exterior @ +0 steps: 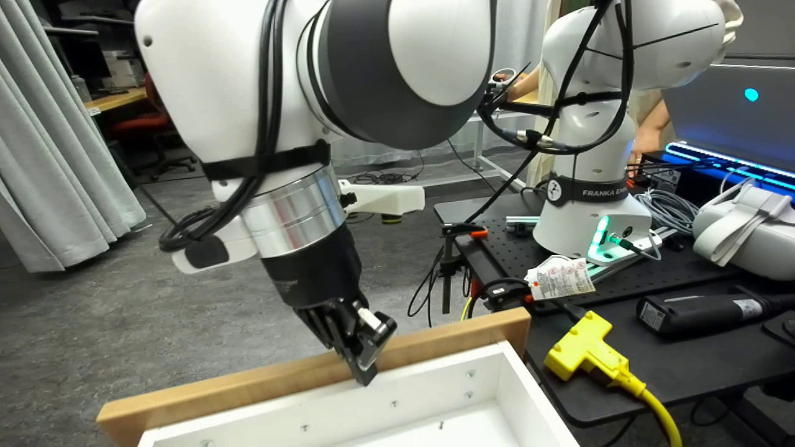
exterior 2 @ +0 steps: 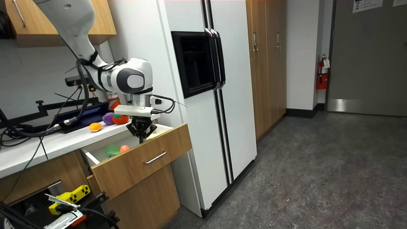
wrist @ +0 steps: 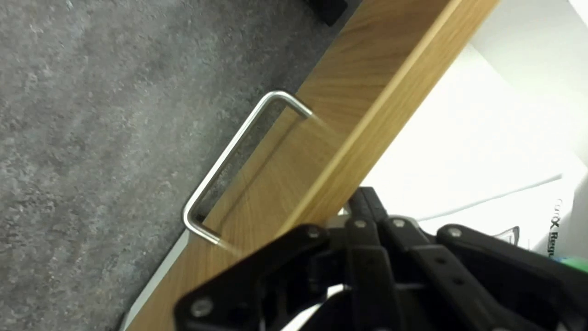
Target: Fully open the drawer
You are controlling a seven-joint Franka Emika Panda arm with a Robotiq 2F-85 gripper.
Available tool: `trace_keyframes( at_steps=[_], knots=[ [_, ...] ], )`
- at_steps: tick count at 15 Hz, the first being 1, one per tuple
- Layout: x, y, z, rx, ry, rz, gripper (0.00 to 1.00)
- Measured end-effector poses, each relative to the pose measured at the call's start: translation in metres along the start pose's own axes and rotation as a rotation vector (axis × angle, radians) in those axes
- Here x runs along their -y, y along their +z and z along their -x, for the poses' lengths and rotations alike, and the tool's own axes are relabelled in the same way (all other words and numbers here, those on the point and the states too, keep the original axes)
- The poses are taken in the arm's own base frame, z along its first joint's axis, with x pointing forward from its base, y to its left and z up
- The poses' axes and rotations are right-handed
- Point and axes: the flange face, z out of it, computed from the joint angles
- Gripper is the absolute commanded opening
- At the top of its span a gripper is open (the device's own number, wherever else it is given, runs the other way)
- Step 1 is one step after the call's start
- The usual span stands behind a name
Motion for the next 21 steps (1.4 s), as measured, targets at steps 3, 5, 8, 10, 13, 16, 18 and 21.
trace_keyframes(
  at_steps=[3,5,8,10,13,16,18,21],
  knots=[
    [-0.01,-0.005,0.024,0.045,0.034,0.034,0.0],
    [-0.014,-0.011,0.036,0.06,0.056,0.053,0.0],
    [-0.024,-0.022,0.059,0.095,0.091,0.089,0.0],
    [-0.035,-0.029,0.078,0.12,0.119,0.111,0.0],
    [-0.046,-0.043,0.099,0.132,0.148,0.136,0.0],
    [-0.043,-0.069,0.103,0.101,0.153,0.161,0.0],
    [-0.032,-0.092,0.096,0.057,0.131,0.19,0.0],
    [0.0,-0.126,0.078,-0.021,0.075,0.219,0.0]
  ],
)
